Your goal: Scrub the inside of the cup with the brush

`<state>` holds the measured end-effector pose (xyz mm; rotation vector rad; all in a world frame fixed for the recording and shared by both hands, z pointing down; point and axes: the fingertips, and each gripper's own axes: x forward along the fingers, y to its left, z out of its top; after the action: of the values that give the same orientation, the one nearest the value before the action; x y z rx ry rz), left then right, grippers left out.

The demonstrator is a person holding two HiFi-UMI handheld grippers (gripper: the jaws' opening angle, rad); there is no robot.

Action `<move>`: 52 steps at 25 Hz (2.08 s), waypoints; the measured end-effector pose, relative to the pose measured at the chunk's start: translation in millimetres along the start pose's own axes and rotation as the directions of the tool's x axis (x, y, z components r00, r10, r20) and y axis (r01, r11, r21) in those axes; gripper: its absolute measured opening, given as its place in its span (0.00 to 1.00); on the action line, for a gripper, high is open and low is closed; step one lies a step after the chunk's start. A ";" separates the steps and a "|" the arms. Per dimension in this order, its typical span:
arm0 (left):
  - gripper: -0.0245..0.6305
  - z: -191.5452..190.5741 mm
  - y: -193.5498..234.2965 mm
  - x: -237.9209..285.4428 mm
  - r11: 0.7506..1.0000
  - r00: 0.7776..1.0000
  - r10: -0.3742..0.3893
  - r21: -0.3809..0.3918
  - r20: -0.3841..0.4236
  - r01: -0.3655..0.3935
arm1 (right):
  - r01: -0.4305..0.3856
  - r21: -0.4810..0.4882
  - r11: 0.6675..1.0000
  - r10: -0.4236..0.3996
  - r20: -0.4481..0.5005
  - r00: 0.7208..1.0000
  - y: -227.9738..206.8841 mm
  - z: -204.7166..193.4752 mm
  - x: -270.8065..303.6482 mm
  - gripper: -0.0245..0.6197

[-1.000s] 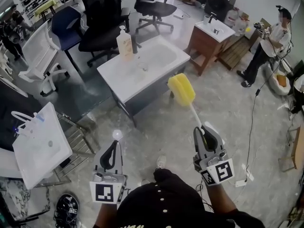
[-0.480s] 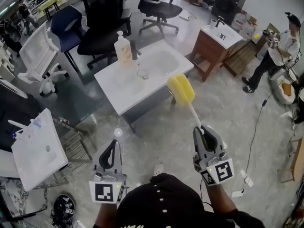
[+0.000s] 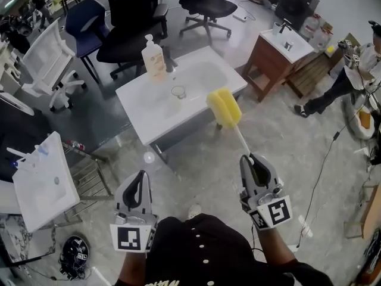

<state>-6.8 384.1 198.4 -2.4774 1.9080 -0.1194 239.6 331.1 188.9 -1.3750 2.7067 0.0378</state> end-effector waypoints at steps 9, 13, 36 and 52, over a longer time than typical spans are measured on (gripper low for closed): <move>0.07 -3.4 7.5 16.5 1.000 1.000 0.008 0.000 -0.018 -0.008 | -0.013 0.006 1.000 0.013 0.006 1.000 -13.0 -0.9 24.3 0.11; 0.07 -5.2 14.8 37.2 1.000 1.000 -0.002 -0.003 -0.006 0.002 | -0.010 -0.003 1.000 0.010 0.025 1.000 -21.3 1.0 41.5 0.11; 0.07 15.0 118.6 220.2 0.997 0.994 -0.077 -0.003 0.076 0.078 | 0.039 -0.079 0.996 -0.035 0.045 0.998 -85.7 3.6 218.1 0.11; 0.07 -13.7 142.7 294.6 0.992 0.993 -0.122 -0.025 0.007 0.122 | 0.054 -0.072 0.996 -0.054 -0.001 0.999 -118.6 -23.4 276.6 0.11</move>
<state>-70.8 63.4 219.6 -2.6070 1.7660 -0.0897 171.5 37.0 186.2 -1.4678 2.6943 0.1308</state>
